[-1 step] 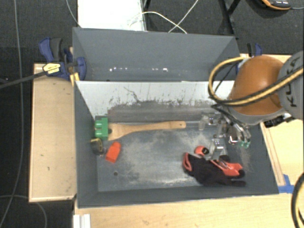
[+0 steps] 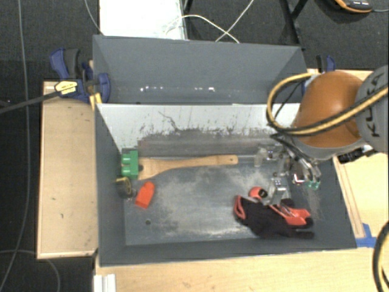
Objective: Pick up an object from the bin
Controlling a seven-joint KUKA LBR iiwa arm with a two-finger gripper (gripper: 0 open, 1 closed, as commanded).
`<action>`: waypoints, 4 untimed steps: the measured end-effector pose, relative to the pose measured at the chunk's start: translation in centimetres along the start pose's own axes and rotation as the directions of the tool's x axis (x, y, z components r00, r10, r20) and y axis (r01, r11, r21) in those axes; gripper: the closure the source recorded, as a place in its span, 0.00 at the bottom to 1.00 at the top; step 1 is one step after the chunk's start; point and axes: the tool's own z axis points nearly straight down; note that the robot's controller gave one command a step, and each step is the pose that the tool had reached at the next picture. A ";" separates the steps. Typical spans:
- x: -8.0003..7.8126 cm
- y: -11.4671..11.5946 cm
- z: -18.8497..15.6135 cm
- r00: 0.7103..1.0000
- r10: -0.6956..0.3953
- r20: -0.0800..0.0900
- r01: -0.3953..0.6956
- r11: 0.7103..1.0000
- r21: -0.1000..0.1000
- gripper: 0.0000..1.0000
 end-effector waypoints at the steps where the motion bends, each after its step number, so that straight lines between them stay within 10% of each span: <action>1: 1.8 -6.0 0.8 0.969 0.247 -0.001 -0.247 0.969 0.001 0.00; 2: 1.0 -5.9 5.0 0.948 0.318 -0.001 -0.318 0.948 -0.001 0.00; 4: 0.0 2.1 8.6 0.955 0.295 0.011 -0.295 0.955 -0.002 0.00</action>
Offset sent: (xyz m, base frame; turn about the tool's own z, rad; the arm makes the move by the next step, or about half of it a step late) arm -0.0102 -0.0597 -0.0500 0.3244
